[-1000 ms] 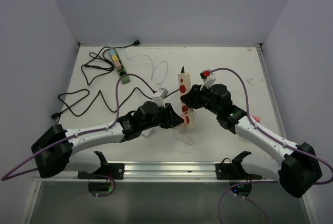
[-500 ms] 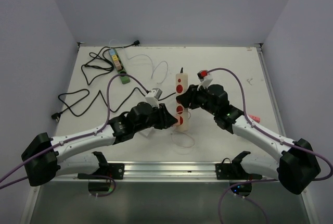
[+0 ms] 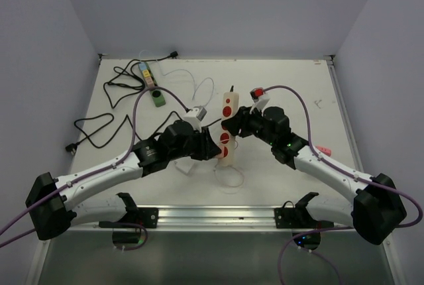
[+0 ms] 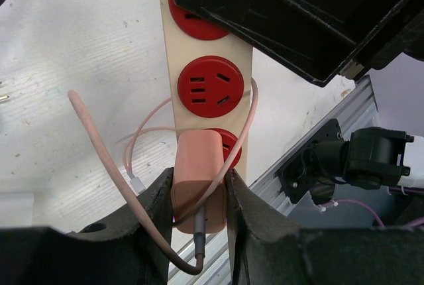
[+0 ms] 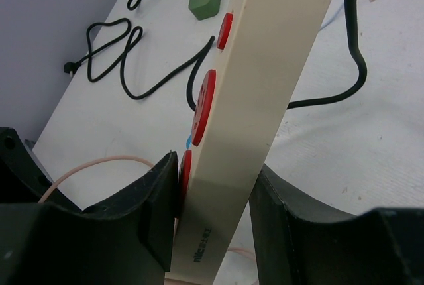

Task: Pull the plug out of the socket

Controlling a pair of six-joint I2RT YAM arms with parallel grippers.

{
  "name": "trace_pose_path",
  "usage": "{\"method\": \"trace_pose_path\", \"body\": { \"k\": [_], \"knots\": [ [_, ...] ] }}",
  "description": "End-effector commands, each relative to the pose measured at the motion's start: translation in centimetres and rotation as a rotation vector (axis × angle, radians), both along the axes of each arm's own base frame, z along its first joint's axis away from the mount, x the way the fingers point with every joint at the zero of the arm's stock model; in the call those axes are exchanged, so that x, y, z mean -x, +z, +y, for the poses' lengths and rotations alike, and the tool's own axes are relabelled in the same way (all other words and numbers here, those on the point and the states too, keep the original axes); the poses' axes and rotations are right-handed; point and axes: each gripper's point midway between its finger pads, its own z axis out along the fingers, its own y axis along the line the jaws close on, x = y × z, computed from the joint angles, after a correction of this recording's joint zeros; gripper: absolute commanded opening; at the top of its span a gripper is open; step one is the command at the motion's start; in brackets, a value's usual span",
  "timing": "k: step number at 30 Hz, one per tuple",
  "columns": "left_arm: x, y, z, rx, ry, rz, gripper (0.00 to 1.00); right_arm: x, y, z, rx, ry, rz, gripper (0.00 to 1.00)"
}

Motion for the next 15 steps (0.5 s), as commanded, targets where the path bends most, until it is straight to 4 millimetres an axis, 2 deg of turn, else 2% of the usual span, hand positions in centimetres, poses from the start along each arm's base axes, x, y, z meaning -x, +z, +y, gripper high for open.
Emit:
{"method": "trace_pose_path", "body": {
  "k": [1,4,9,15],
  "knots": [
    [4.3,3.3,1.2,0.003,-0.201,0.027,0.00,-4.9,-4.2,-10.2,0.397,-0.347,-0.080,0.00],
    [4.3,3.6,2.2,0.008,-0.200,0.040,0.00,-4.9,-4.2,-10.3,0.403,-0.351,-0.082,0.00],
    [3.1,4.8,3.7,0.043,-0.162,0.040,0.00,-5.1,-4.5,-10.9,0.426,-0.377,-0.082,0.00],
    [2.8,4.4,4.3,0.009,-0.156,0.043,0.00,-5.2,-4.7,-11.2,0.433,-0.395,-0.071,0.00]
  ]
}}
